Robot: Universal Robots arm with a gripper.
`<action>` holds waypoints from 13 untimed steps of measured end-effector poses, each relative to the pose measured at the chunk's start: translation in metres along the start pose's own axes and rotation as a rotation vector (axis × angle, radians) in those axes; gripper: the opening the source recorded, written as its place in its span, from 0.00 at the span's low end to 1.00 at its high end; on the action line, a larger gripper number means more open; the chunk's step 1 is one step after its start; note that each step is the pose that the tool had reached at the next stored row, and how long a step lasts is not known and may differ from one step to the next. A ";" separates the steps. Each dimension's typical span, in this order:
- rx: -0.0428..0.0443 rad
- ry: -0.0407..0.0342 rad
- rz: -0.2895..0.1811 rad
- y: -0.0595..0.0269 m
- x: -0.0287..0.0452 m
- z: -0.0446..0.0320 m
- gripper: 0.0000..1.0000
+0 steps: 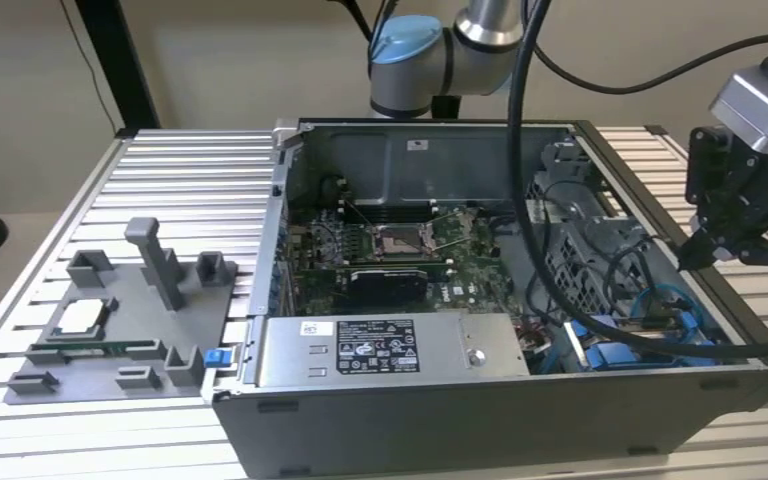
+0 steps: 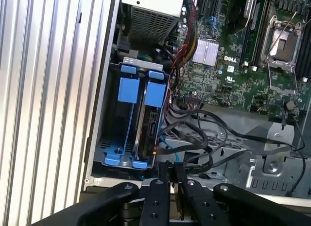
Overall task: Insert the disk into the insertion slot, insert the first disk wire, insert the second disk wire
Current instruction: 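Insert the second disk wire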
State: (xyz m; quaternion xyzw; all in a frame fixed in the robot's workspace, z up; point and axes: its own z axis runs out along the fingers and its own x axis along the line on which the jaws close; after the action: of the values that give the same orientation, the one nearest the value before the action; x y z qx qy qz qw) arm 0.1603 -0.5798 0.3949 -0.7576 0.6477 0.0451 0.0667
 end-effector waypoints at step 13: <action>0.0406 0.0063 -0.007 0.0222 -0.0039 -0.0023 0.00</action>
State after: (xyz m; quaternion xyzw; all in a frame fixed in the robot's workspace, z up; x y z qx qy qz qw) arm 0.1378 -0.5798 0.3969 -0.7584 0.6461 0.0293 0.0802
